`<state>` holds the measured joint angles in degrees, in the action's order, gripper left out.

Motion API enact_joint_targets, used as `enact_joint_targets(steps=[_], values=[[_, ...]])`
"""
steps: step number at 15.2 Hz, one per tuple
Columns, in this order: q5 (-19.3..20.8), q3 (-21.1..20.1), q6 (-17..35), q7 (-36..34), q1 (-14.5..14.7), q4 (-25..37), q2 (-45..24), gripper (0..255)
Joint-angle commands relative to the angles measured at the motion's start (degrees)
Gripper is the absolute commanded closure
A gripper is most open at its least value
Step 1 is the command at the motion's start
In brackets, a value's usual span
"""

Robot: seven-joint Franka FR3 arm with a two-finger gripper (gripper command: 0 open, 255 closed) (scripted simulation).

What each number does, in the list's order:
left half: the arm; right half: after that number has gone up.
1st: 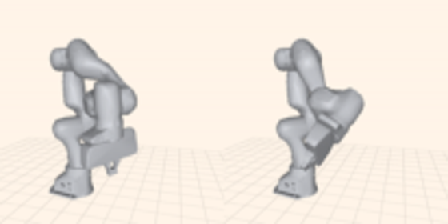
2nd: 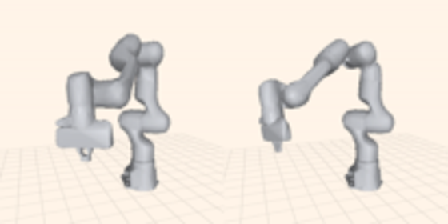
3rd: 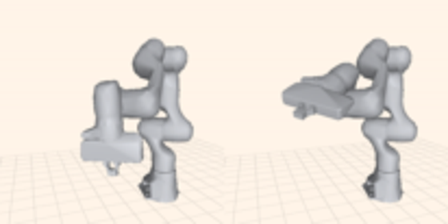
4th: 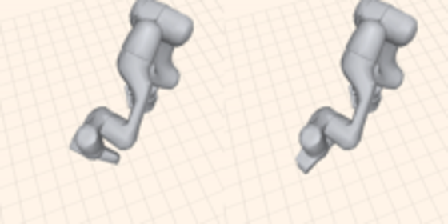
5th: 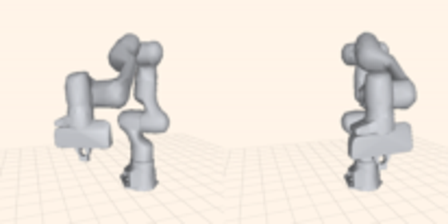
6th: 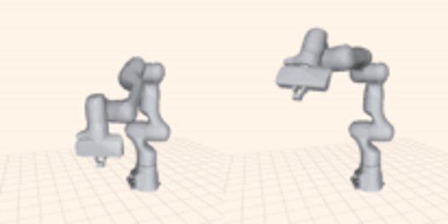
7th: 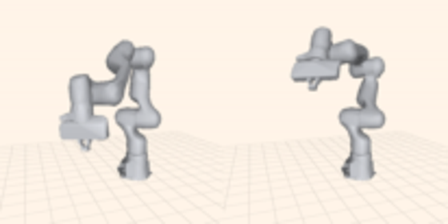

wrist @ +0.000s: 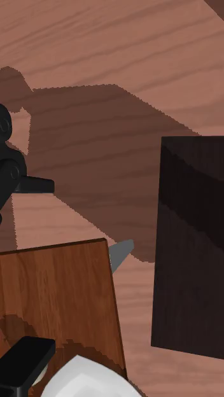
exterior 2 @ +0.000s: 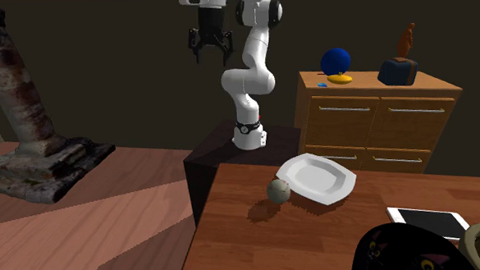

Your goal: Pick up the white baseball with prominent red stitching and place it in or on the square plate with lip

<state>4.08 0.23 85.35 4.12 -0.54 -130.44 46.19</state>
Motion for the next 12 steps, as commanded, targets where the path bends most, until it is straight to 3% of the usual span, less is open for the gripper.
enact_joint_targets(steps=[1,12], values=[[0.0,0.0,0.0,0.0,0.0,0.0,0.0,0],[-5.15,-7.58,15.54,-7.35,3.53,-5.27,-12.11,0]])
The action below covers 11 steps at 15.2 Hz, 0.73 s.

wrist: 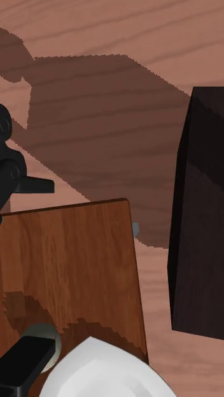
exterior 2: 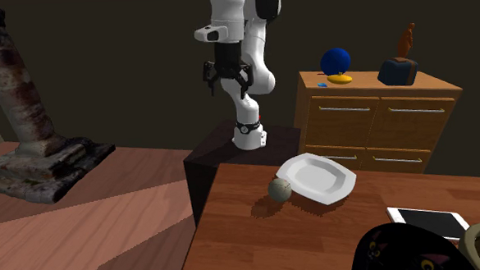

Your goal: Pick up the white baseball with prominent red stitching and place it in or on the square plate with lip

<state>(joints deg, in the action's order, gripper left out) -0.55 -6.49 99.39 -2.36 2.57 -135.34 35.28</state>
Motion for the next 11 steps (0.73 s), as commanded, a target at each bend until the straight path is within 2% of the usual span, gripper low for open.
enact_joint_targets(steps=[1,11], values=[[-0.85,-1.55,2.91,-1.51,0.7,-0.44,-2.67,0],[-1.86,-8.3,15.86,-8.22,3.05,2.59,-20.03,0]])
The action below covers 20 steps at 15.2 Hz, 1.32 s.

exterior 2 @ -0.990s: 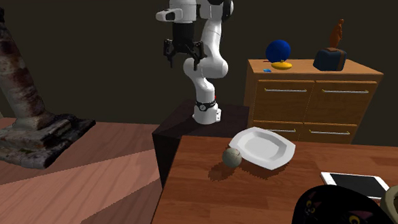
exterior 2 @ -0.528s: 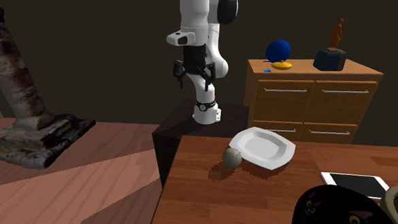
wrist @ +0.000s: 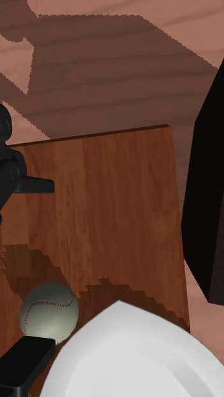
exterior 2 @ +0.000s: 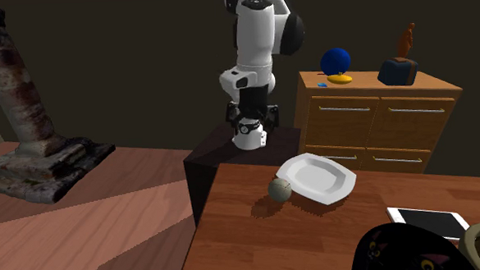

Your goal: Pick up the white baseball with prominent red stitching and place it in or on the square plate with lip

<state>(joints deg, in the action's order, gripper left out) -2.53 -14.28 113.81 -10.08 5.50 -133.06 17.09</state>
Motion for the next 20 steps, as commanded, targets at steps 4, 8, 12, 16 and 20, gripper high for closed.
enact_joint_targets(steps=[4,8,12,16,20], values=[[1.3,-2.85,5.66,-3.62,0.97,3.42,-9.85,0],[3.49,-4.63,9.04,-7.01,2.14,7.6,-18.26,0],[5.42,-5.27,11.42,-9.31,3.24,10.41,-24.07,0],[6.21,-5.12,14.34,-9.86,3.37,9.02,-25.71,0],[6.78,-4.99,16.2,-10.26,3.46,8.23,-26.86,0]])
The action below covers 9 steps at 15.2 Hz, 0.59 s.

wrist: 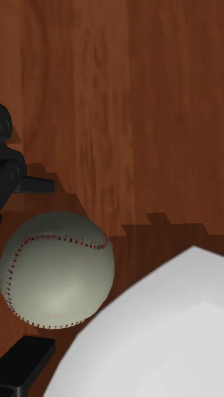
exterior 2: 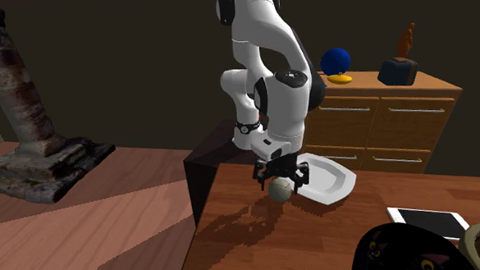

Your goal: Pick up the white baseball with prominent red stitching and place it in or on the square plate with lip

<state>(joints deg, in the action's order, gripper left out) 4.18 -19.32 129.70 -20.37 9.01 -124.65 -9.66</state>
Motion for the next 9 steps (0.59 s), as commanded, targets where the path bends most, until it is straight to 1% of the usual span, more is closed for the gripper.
enact_joint_targets(steps=[1,6,7,9], values=[[0.07,0.05,0.31,0.04,-0.04,-0.17,-0.12,0],[0.07,0.05,0.3,0.04,-0.04,-0.16,-0.12,0],[0.07,0.05,0.3,0.04,-0.04,-0.16,-0.12,255],[0.07,0.05,0.29,0.03,-0.04,-0.15,-0.13,255]])
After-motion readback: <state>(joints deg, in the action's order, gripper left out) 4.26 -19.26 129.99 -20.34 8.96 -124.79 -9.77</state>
